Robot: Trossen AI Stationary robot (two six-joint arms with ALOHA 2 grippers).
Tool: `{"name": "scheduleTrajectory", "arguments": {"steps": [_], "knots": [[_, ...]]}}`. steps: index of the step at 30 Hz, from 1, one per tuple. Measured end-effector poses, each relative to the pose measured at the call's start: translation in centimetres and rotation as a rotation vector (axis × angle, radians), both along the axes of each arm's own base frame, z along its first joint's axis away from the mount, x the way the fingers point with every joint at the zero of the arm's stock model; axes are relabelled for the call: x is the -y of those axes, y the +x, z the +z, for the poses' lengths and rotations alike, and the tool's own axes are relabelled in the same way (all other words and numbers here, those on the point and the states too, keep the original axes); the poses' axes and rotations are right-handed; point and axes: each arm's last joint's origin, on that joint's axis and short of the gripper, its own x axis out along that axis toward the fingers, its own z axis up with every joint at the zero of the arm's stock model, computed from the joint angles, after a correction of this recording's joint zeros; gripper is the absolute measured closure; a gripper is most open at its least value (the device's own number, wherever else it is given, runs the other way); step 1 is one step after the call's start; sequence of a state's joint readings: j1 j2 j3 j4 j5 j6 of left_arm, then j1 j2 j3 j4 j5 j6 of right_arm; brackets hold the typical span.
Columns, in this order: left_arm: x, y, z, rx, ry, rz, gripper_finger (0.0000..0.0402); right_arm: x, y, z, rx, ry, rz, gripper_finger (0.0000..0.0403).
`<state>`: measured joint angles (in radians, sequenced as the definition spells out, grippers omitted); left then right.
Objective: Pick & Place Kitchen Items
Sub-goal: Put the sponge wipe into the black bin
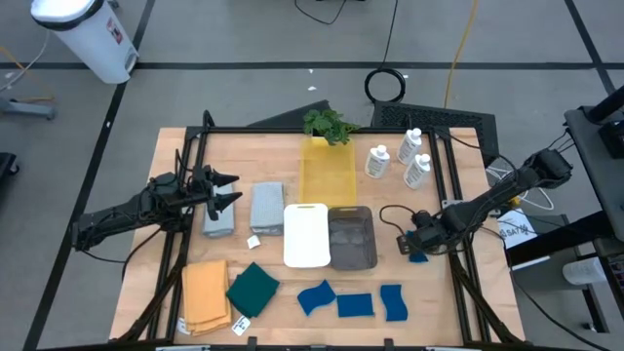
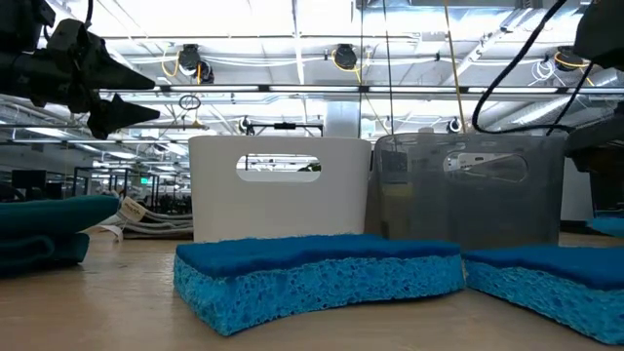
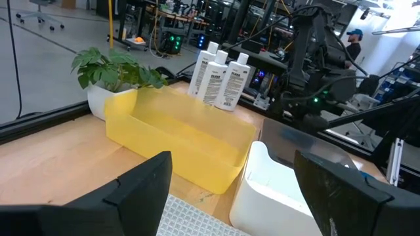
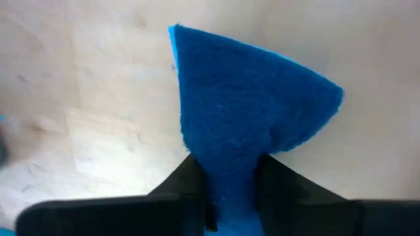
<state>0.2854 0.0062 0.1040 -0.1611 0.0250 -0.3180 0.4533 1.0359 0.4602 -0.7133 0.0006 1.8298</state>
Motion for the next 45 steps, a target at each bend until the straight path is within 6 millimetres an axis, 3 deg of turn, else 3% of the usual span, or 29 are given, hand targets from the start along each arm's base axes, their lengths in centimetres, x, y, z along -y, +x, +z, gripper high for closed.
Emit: {"name": "scheduleTrajectory", "arguments": {"steps": [7,12,21,30,38,45], "knots": [[0.0,0.0,0.0,0.0,0.0,0.0,0.0078,-0.3,0.3,2.5,0.281,-0.062,0.053,0.0373],[0.0,0.0,0.0,0.0,0.0,0.0,0.0078,-0.8,0.6,3.7,0.477,-0.169,0.104,0.0377],[0.0,0.0,0.0,0.0,0.0,0.0,0.0078,-2.6,3.0,5.9,0.854,-0.472,0.25,0.0379],[0.0,0.0,0.0,0.0,0.0,0.0,0.0078,-4.1,6.1,7.7,1.093,-0.742,0.447,0.0378],[0.0,0.0,0.0,0.0,0.0,0.0,0.0078,-4.9,8.2,7.5,1.186,-0.855,0.472,0.0374],[0.0,0.0,0.0,0.0,0.0,0.0,0.0078,-4.3,9.6,6.0,1.163,-0.797,0.448,0.0372]]}}
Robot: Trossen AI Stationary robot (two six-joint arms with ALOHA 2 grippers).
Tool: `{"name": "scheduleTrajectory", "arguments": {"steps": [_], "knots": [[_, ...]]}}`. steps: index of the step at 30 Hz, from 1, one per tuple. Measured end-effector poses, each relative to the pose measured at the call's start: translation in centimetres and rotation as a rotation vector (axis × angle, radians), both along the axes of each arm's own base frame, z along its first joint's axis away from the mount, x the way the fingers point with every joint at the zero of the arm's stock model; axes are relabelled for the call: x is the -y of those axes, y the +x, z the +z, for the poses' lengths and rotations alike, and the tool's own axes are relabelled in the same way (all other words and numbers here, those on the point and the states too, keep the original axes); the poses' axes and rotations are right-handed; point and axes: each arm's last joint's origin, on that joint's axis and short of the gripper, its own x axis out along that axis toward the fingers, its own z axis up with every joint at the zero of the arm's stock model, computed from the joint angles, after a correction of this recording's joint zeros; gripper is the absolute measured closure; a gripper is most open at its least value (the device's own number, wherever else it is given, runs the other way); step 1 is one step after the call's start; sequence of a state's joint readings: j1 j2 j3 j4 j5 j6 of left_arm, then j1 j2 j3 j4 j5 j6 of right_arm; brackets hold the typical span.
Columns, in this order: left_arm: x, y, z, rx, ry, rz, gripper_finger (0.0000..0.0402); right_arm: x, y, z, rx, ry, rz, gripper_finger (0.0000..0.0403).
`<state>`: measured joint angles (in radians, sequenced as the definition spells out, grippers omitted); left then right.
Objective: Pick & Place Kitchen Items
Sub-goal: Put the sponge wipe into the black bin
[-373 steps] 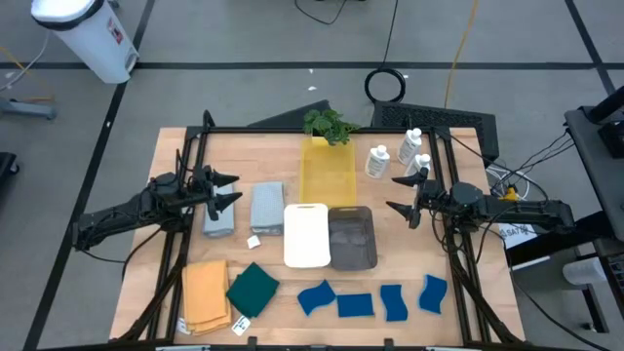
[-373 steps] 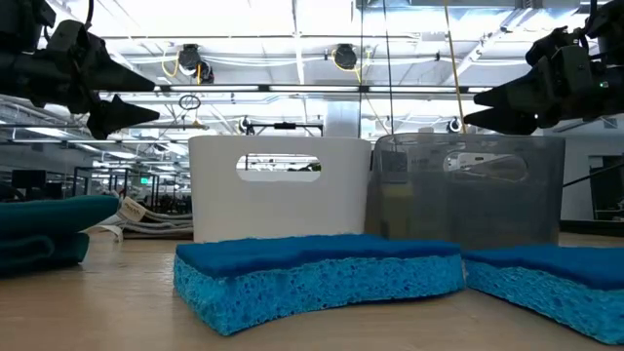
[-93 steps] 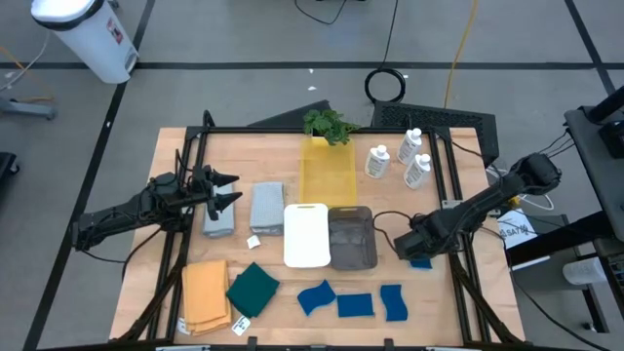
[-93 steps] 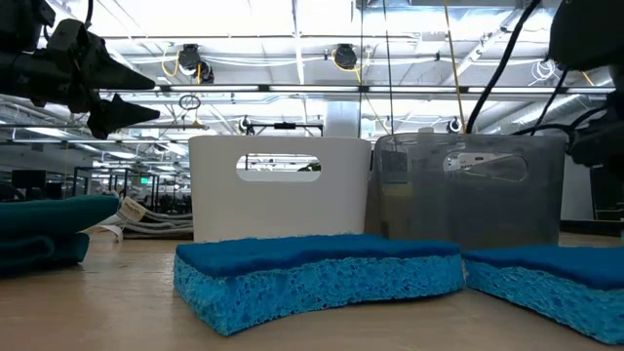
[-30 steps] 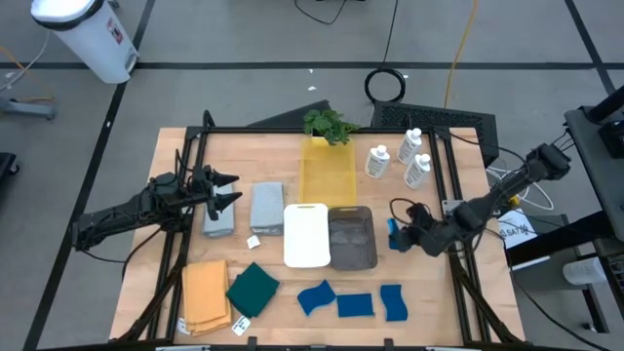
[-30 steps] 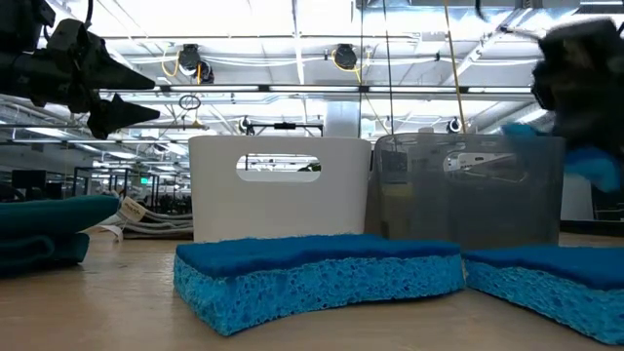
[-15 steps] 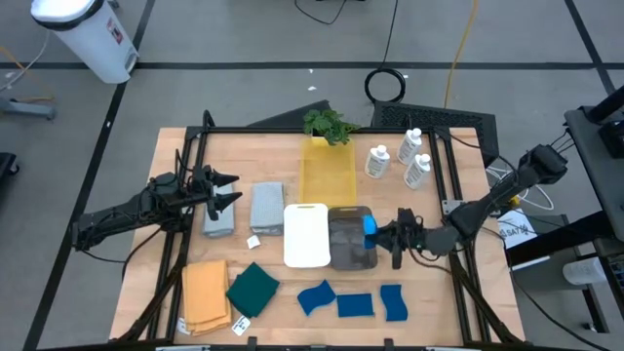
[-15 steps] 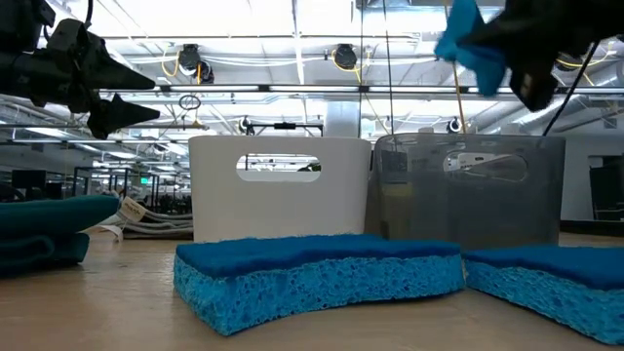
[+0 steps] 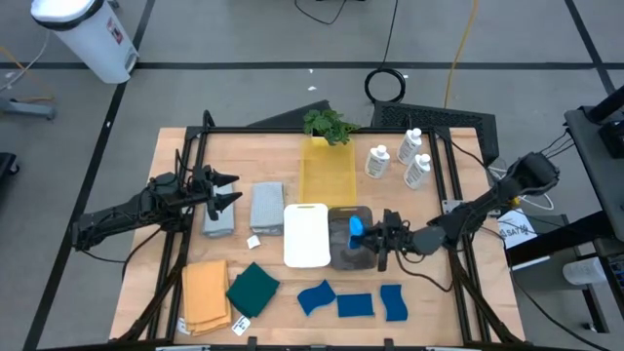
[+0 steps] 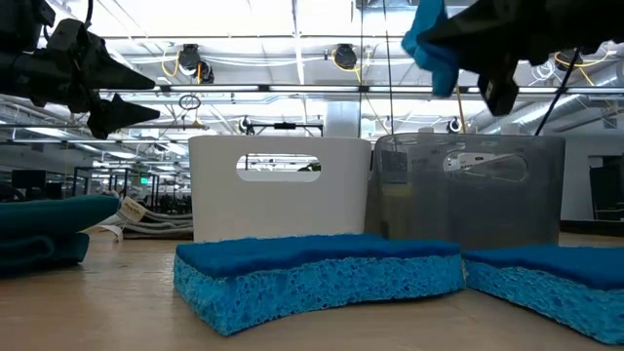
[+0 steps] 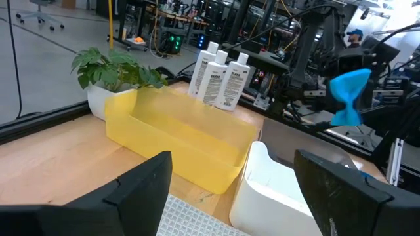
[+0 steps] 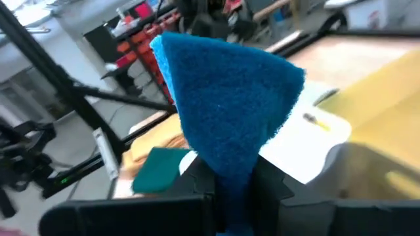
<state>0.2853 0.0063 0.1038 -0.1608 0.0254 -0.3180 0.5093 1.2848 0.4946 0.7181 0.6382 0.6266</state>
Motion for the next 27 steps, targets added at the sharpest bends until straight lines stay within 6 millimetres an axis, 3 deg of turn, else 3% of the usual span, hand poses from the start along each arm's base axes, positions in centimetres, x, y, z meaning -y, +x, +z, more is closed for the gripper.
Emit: {"name": "scheduleTrajectory", "arguments": {"steps": [6,13,16,20,27], "knots": [[0.0,0.0,0.0,0.001,0.0,0.0,0.0078,0.9,1.9,0.2,-0.085,0.024,0.089,0.0382],[0.0,0.0,0.0,0.0,0.0,0.0,0.0078,1.7,4.4,4.0,-0.388,0.093,-0.007,0.0385],[0.0,0.0,0.0,0.0,0.0,0.0,0.0078,2.1,5.3,4.7,-0.511,0.13,-0.071,0.0386],[0.0,0.0,0.0,0.0,0.0,0.0,0.0078,2.7,6.5,3.8,-0.65,0.161,-0.076,0.0386],[0.0,0.0,0.0,0.0,0.0,0.0,0.0078,3.2,7.6,0.3,-0.834,0.189,-0.036,0.0383]]}}
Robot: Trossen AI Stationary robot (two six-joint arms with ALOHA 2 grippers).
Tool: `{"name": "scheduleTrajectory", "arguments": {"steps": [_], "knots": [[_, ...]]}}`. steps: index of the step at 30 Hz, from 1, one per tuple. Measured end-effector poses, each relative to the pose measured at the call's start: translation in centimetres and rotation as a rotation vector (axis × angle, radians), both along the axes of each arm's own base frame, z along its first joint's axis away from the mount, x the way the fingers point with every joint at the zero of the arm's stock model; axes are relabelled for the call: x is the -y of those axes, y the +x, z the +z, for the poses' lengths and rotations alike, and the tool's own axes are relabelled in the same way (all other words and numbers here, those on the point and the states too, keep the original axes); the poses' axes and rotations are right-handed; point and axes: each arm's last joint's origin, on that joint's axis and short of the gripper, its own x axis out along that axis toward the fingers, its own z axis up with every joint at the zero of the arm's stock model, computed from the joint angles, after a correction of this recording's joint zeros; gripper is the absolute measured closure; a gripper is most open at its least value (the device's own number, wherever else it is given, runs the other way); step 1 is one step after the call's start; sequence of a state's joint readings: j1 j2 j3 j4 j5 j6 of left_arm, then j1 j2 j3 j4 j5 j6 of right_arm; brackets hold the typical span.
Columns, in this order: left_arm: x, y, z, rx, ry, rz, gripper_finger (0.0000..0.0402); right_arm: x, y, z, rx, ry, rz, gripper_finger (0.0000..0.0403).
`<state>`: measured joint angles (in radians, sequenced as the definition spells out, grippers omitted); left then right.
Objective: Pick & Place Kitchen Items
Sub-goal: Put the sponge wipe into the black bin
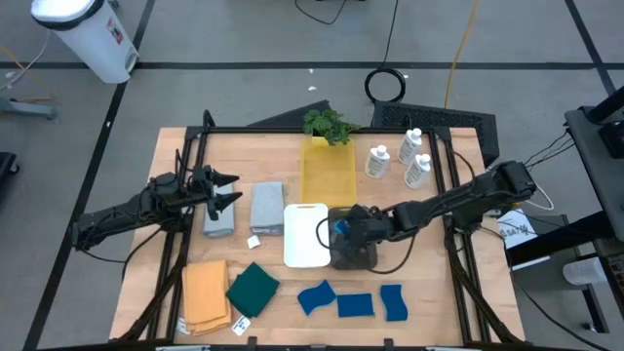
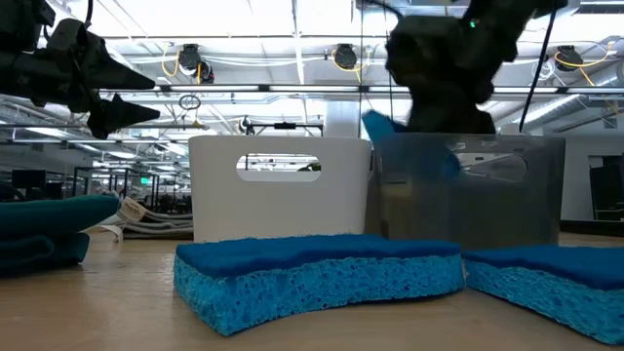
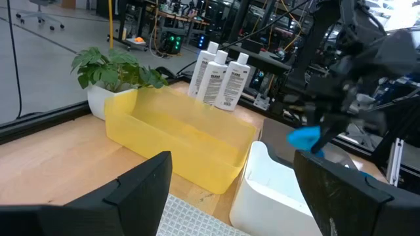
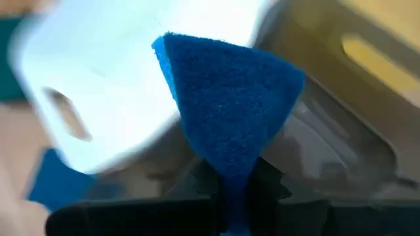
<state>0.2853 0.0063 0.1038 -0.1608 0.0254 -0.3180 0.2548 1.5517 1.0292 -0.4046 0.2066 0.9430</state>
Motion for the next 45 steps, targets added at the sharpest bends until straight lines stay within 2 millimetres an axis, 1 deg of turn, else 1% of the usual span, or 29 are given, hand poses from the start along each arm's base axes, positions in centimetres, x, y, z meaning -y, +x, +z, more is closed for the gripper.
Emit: {"name": "scheduleTrajectory", "arguments": {"steps": [3,6,13,19,27,30,39,45], "knots": [[0.0,0.0,0.0,0.0,0.0,0.0,0.0078,0.3,0.3,-1.2,-0.037,-0.01,-0.01,0.0381],[0.0,0.0,0.0,0.0,0.0,0.0,0.0078,0.5,0.2,-1.9,-0.079,-0.02,-0.012,0.038],[0.0,0.0,0.0,0.0,0.0,0.0,0.0078,0.6,0.2,-2.8,-0.063,-0.03,0.006,0.0379],[0.0,0.0,0.0,0.0,0.0,0.0,0.0078,0.7,-0.2,-3.8,-0.052,-0.104,0.132,0.0378],[0.0,0.0,0.0,0.0,0.0,0.0,0.0078,0.8,-0.3,-4.1,-0.042,-0.083,0.138,0.0373],[0.0,0.0,0.0,0.0,0.0,0.0,0.0078,0.8,-0.3,-4.1,-0.042,-0.085,0.136,0.0353],[0.0,0.0,0.0,0.0,0.0,0.0,0.0078,0.8,-0.3,-4.1,-0.041,-0.096,0.161,0.0246],[0.0,0.0,0.0,0.0,0.0,0.0,0.0078,0.7,-0.3,-4.1,-0.046,-0.082,0.191,0.0193]]}}
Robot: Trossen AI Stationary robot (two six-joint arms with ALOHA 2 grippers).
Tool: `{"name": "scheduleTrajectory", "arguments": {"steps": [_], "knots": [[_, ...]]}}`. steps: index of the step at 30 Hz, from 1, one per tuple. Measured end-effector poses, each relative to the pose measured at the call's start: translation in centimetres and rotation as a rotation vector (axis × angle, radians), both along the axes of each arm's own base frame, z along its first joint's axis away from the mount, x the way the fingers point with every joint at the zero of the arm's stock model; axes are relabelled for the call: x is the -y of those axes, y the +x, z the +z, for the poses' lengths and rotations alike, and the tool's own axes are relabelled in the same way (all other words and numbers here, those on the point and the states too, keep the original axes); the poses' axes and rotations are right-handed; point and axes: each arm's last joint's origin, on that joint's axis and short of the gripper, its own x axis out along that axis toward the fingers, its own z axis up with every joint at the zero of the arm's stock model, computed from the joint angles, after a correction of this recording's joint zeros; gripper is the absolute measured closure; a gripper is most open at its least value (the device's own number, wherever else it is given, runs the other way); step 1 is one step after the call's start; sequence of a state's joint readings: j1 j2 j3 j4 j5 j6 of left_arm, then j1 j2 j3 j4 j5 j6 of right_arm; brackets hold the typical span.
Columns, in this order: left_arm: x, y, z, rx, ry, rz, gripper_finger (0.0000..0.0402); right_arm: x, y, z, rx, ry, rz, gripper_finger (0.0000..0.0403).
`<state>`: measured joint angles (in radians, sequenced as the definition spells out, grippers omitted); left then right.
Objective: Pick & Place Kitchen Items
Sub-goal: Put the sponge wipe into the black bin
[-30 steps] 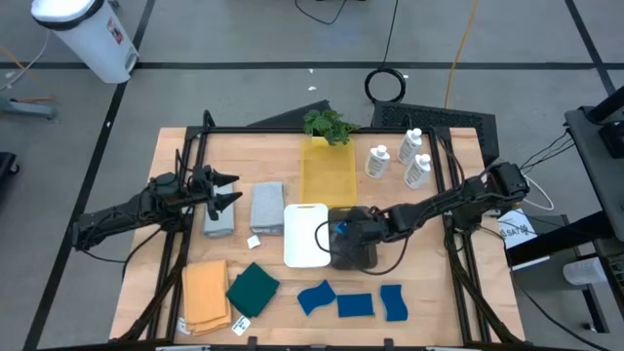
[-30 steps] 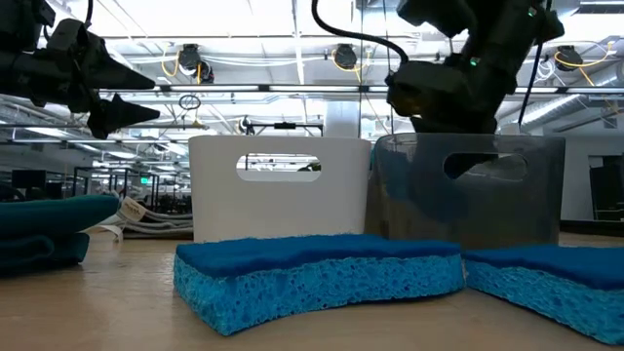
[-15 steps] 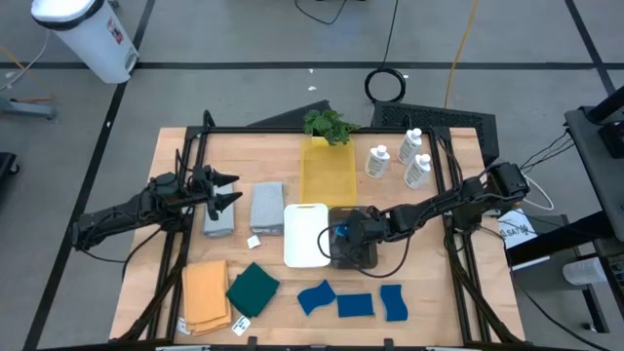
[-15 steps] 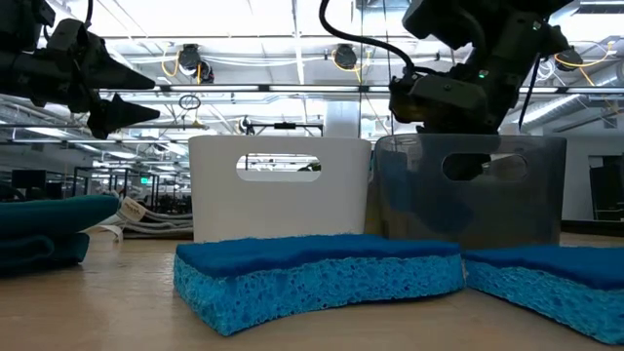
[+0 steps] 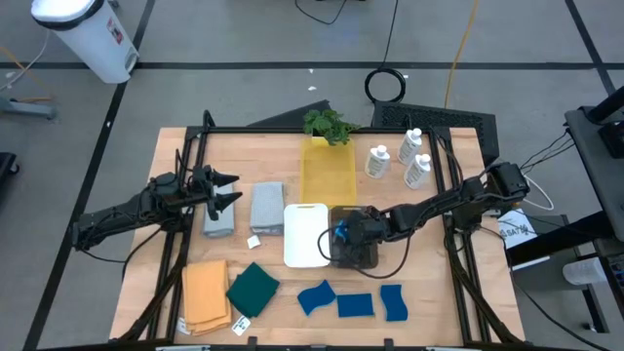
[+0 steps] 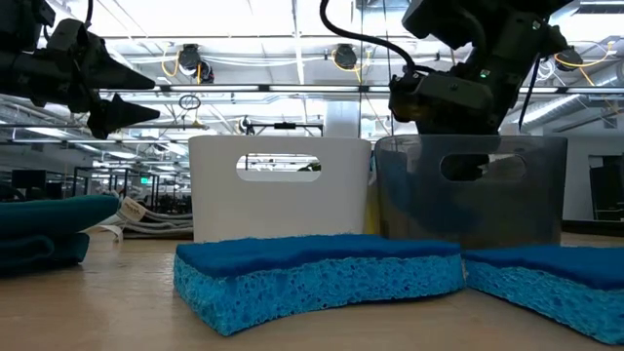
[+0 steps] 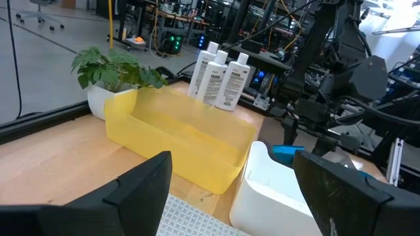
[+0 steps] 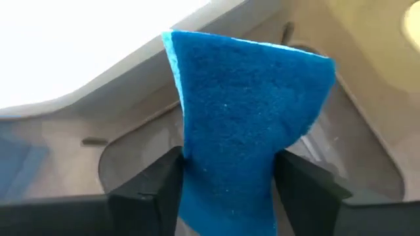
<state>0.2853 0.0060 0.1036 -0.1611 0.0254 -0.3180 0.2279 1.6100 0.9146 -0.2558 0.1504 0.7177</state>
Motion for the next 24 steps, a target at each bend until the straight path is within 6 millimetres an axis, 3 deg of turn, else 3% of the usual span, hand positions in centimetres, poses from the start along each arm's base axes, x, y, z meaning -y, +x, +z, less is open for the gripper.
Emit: {"name": "scheduleTrajectory", "arguments": {"steps": [8,16,24], "knots": [[0.0,0.0,0.0,0.0,0.0,0.0,0.0078,0.1,-0.1,0.4,-0.007,0.09,0.044,0.0159],[0.0,0.0,0.0,0.0,0.0,0.0,0.0078,0.6,-0.6,2.7,0.073,0.09,0.051,0.0166],[0.0,0.0,0.0,0.0,0.0,0.0,0.0078,0.6,-0.7,3.2,0.098,0.092,0.059,0.0165]]}}
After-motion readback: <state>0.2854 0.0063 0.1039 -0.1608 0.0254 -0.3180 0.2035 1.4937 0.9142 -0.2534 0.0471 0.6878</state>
